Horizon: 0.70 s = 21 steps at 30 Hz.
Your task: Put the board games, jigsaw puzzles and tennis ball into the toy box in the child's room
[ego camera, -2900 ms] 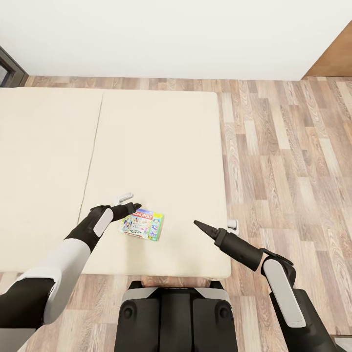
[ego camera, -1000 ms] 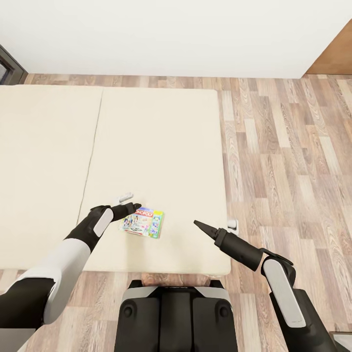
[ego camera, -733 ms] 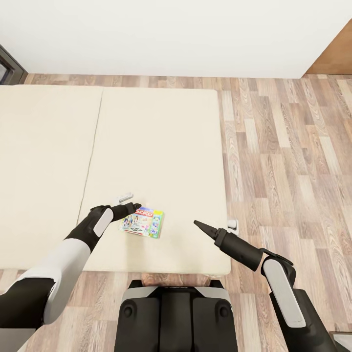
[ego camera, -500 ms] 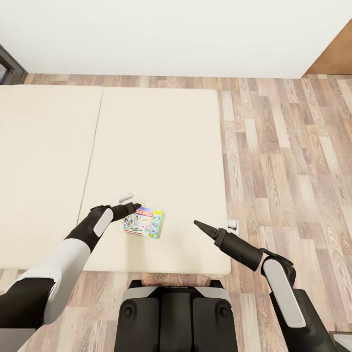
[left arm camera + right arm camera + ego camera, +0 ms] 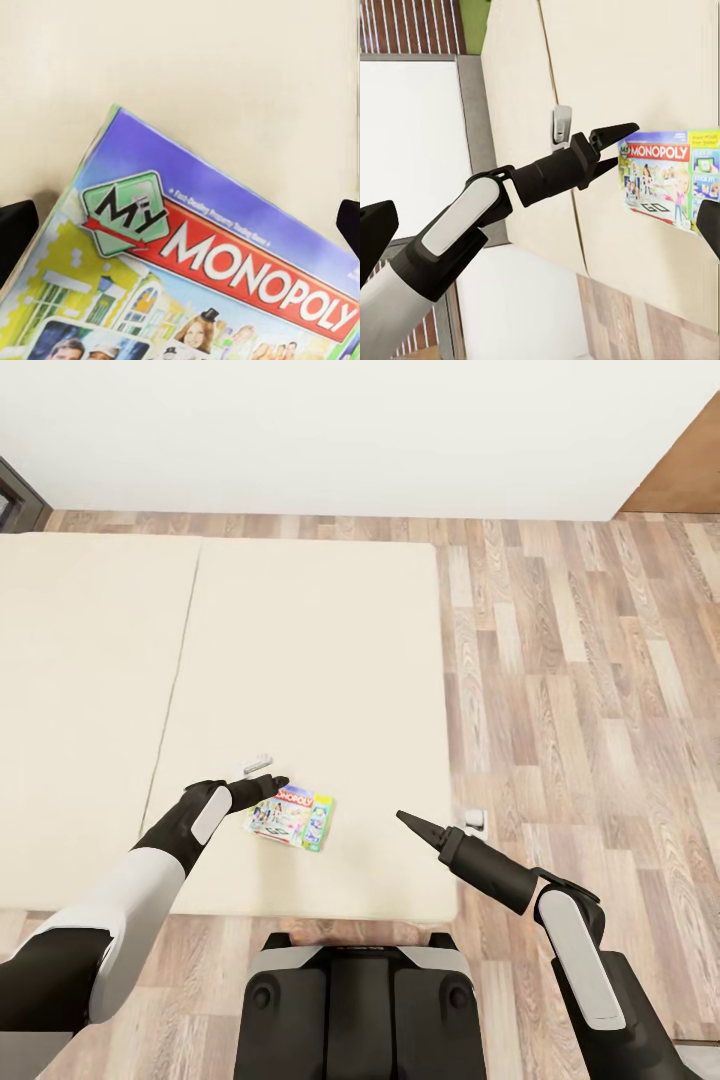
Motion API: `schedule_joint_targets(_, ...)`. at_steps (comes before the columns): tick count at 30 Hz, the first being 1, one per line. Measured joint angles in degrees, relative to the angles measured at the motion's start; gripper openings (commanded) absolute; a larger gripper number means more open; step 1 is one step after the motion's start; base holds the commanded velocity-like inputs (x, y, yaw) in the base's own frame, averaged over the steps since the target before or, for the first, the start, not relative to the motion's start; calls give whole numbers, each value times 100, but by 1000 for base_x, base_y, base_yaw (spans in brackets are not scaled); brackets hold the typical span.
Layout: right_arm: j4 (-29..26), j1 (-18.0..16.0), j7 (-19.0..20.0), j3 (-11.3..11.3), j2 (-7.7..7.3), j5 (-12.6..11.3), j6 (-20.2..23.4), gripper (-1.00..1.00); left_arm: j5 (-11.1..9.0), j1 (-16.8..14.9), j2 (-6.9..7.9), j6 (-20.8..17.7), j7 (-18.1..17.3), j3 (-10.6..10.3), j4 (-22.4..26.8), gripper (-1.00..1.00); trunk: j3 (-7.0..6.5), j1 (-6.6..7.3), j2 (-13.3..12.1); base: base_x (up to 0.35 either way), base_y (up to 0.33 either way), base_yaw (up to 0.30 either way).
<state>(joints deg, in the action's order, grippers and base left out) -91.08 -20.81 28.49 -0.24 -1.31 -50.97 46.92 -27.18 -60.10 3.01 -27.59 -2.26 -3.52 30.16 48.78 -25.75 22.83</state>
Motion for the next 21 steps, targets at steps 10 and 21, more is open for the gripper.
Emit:
schedule_joint_targets(10, 2, 0, 0, 0, 0, 0, 0, 100, -1, 0, 0, 0, -1, 0, -2, 100, 0, 0, 0, 0, -97, 0)
schedule_joint_targets(21, 2, 0, -1, 0, 0, 0, 0, 100, 0, 0, 0, 1, 6, -1, 1, 100, 0, 0, 0, 0, -132, 0)
